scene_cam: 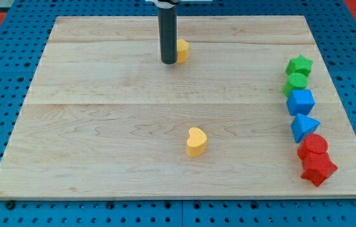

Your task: Adjust the green star at the top side of the green circle

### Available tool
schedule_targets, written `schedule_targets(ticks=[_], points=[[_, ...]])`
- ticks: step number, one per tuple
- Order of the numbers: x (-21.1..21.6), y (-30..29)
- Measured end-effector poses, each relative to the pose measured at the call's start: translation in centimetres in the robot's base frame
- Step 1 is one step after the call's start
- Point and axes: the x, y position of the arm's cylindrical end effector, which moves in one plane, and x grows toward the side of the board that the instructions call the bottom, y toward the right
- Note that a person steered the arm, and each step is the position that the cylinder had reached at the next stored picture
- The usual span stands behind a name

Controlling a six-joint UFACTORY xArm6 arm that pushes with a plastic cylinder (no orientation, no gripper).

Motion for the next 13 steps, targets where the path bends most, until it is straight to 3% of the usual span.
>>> schedule_targets(ticks=[1,2,5,6,7,8,10,11,12,13], points=[[0.0,0.0],[-0.4,3.8],[-1.8,32.3],[0.3,34.3],[3.6,32.2],[3.1,29.5],[0.7,30.5],[4.3,31.6],[5.0,25.2],[4.1,25.3]])
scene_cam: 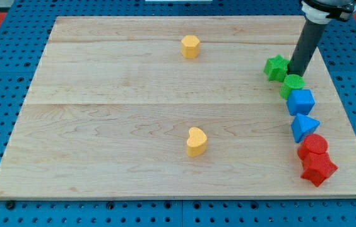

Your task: Adjust the green star at the top side of the green circle

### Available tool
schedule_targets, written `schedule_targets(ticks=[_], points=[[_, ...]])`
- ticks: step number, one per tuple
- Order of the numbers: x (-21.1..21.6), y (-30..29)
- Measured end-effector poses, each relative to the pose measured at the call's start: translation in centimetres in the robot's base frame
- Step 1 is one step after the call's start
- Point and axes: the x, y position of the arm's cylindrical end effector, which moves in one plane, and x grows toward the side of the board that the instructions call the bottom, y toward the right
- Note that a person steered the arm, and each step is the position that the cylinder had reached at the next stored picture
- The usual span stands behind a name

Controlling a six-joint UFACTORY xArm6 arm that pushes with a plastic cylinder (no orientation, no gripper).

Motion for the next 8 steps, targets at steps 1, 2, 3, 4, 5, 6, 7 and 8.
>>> schedule_targets(ticks=[1,2,3,4,5,6,7,8], points=[[-3.7,1.4],[-5.7,-6.1],[-4.8,-12.3],[-3.7,-7.7],[-3.6,-3.0],[-6.3,-2.4],[-12.9,-6.3],[-17.3,-15.6]])
